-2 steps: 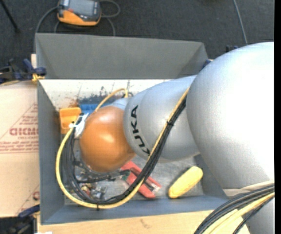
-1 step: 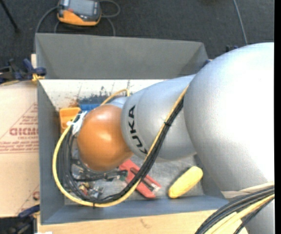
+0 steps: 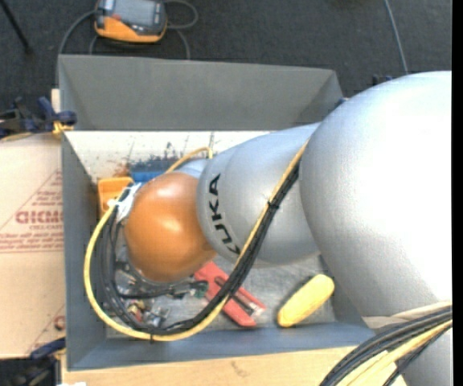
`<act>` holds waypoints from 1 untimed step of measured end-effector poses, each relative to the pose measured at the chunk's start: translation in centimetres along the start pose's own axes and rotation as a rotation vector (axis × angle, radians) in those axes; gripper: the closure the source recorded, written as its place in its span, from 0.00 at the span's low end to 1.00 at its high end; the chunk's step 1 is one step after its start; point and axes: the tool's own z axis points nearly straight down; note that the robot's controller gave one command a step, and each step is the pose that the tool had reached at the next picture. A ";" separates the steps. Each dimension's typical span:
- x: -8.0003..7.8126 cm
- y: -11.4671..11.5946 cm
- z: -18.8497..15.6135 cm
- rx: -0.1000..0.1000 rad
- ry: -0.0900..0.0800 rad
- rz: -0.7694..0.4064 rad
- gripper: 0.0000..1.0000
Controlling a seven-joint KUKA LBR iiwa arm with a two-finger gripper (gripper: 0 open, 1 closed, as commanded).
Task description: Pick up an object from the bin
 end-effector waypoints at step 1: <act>0.3 0.1 0.0 0.007 -0.010 0.026 1.00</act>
Offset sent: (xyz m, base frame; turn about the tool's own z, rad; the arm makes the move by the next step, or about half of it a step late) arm -0.0049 -0.0039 -0.0066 0.0884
